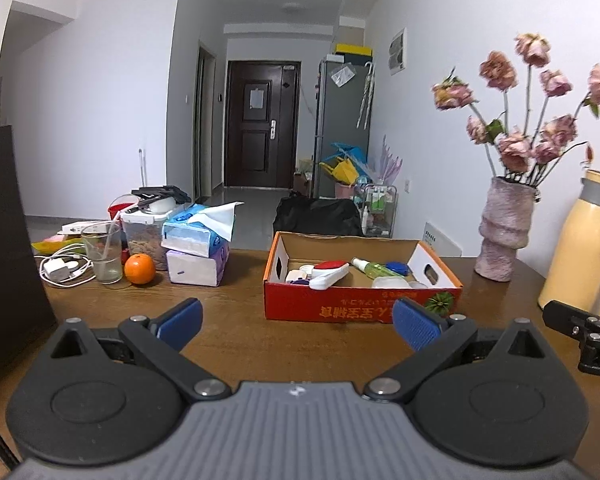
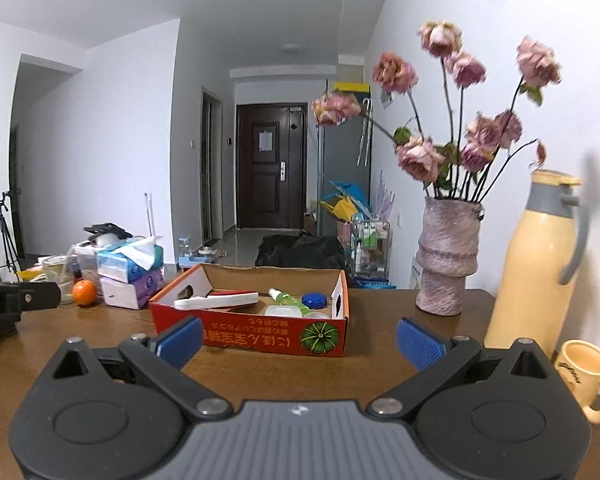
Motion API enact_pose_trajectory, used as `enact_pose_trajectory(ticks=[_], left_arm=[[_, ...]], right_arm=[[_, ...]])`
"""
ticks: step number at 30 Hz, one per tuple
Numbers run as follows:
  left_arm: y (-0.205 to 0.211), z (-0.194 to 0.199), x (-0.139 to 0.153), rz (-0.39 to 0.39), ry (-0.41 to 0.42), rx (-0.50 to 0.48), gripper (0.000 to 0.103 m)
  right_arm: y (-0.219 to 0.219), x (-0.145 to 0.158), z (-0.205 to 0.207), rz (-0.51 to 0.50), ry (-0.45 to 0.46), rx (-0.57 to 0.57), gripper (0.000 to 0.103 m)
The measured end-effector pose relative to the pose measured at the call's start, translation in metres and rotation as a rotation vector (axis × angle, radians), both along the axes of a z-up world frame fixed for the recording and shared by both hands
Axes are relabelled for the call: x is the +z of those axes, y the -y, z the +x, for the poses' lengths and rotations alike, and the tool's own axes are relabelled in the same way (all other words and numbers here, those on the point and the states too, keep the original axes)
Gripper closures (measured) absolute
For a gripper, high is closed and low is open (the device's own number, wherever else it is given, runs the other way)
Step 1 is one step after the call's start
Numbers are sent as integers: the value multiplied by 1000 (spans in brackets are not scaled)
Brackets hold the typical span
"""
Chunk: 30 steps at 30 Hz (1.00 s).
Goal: Organize rigid objects
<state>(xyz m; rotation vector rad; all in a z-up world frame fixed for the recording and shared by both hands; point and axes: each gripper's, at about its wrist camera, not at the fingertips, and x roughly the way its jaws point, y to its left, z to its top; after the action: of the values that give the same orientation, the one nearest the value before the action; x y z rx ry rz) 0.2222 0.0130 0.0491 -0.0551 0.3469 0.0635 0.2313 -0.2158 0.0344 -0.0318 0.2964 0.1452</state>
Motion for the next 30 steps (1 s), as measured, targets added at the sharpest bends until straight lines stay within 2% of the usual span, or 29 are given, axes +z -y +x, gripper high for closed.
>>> enact_pose_trajectory(ticks=[6,13,20,30], left_arm=[[2,-55,-1,4,7,-6,0],[4,-99,-6,11,-3,-4,0],[5,-114,-9,15,-3,-9,0],[5,-116,-9,12,-6,-7,0]], right_arm=[[-2,4,-58,-9,20,4,0],[-8,1,-103,-24,17,24,0],[-15,-2,-117,-36,9,37,0],[-15,-4,-115,-35,0,35,0]])
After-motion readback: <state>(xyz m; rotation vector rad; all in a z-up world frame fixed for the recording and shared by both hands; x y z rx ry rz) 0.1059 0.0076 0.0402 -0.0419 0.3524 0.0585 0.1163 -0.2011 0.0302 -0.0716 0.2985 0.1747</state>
